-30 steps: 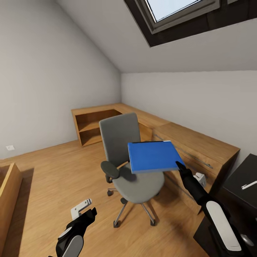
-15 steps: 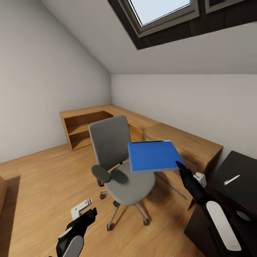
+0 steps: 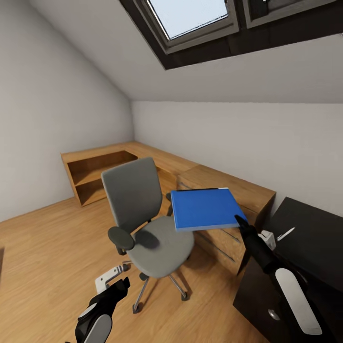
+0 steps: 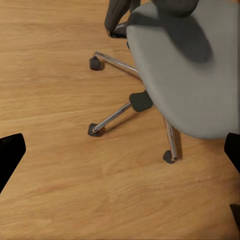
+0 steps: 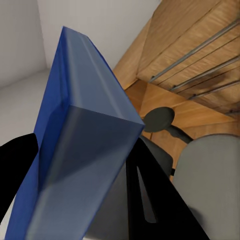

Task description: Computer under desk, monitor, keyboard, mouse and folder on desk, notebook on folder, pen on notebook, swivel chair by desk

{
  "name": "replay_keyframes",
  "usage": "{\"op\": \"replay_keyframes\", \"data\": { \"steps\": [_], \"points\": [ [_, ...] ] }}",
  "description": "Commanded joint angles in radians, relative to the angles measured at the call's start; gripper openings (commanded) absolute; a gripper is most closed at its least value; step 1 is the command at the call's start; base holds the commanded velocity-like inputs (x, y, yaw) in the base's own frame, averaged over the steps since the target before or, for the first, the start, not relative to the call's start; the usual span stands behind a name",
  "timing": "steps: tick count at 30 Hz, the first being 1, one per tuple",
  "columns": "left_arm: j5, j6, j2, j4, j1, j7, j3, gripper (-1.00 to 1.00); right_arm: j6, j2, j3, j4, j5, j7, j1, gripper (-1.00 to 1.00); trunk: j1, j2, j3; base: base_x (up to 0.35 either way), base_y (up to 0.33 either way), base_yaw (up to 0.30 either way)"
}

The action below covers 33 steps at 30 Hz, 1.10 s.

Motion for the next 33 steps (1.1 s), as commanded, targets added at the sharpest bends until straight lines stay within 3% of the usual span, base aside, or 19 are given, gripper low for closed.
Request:
{"op": "replay_keyframes", "data": {
  "steps": [1, 5, 12, 23, 33],
  "points": [
    [0.005, 0.003, 0.001, -0.001, -0.001, 0.007, -0.002, 1.00, 0.004, 0.000, -0.001, -0.002, -0.011, -0.008, -0.001, -1.00, -0.004, 0.007, 0.002, 0.000, 0.000, -0.028],
    [0.005, 0.003, 0.001, -0.001, -0.001, 0.007, -0.002, 1.00, 0.004, 0.001, -0.001, -0.001, -0.013, -0.007, 0.000, -1.00, -0.019, 0.035, 0.015, 0.000, 0.000, -0.013],
    [0.005, 0.003, 0.000, -0.001, -0.001, 0.007, -0.003, 1.00, -0.006, 0.001, 0.000, 0.000, -0.014, 0.058, 0.012, -1.00, -0.046, 0.084, 0.037, 0.000, 0.000, 0.000],
    [0.005, 0.003, 0.001, 0.012, -0.001, 0.007, -0.014, 1.00, -0.031, 0.002, 0.001, -0.002, -0.013, 0.056, 0.014, -1.00, -0.088, 0.161, 0.070, 0.000, 0.000, -0.010],
    [0.004, 0.003, 0.000, 0.012, -0.001, 0.007, -0.017, 1.00, -0.038, 0.002, 0.001, 0.001, -0.009, 0.055, 0.014, -1.00, -0.127, 0.231, 0.094, 0.000, 0.000, -0.170]
  ]
}}
